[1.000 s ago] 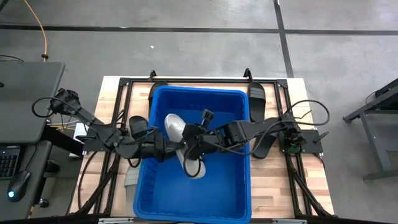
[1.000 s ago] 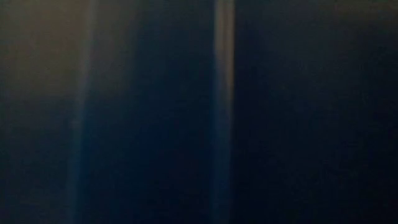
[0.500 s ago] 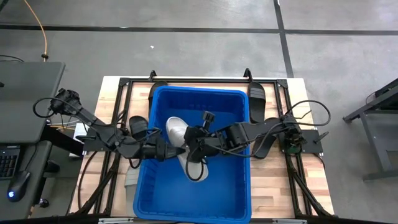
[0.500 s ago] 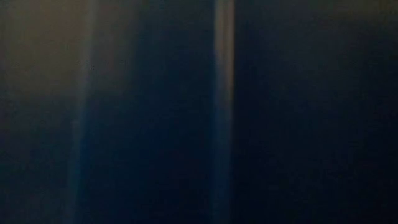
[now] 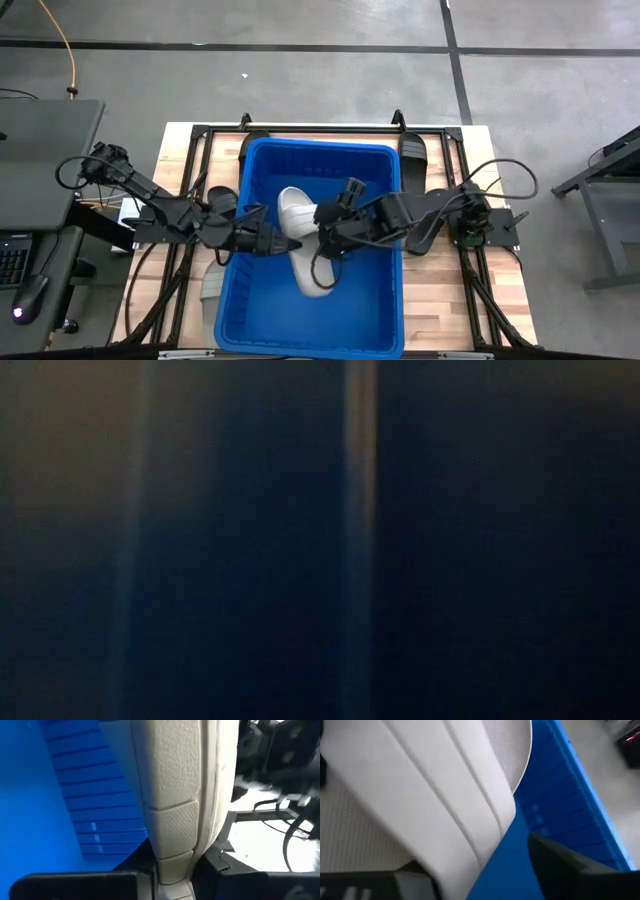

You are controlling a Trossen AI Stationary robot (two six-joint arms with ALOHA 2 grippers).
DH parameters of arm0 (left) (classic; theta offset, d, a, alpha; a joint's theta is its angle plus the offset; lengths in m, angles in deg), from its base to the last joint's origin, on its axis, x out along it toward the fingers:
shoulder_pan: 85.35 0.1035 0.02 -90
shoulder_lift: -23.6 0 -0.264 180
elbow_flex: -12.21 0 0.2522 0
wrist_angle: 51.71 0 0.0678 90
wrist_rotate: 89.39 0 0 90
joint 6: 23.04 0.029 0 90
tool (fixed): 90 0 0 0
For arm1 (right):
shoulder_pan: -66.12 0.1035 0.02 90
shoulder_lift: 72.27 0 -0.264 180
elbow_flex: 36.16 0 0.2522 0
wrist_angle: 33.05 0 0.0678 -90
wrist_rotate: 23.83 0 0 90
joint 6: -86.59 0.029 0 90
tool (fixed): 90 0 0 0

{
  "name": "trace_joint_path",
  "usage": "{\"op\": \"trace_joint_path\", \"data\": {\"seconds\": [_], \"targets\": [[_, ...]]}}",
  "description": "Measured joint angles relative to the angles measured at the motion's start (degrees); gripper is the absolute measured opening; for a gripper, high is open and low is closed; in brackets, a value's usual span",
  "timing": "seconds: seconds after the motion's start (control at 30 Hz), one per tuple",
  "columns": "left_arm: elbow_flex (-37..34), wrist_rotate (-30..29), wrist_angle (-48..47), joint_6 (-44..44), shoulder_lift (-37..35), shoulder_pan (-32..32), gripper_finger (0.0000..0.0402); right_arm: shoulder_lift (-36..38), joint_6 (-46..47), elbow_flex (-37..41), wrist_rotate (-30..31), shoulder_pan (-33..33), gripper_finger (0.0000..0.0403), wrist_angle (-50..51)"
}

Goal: Pick and place slides into bin
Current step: Put the gray slider into the blue bin

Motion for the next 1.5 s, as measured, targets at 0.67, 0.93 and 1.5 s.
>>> {"op": "trace_joint_path", "data": {"seconds": [0.67, 0.93, 1.5], "targets": [[-0.05, 28.14, -0.61, 6.75, -0.99, 1.13, 0.0060, 18.43, 6.03, 0.04, -34.24, -3.55, 0.0257, -7.14], [4.76, 31.13, 6.53, 21.27, -1.11, 2.71, 0.0060, 17.90, 6.63, 0.09, -48.90, -6.20, 0.0257, -19.16], [15.67, 33.02, -11.41, 34.22, -0.15, 3.17, 0.0059, 12.47, 8.26, 0.13, -56.90, -8.63, 0.0256, -25.32]]}}
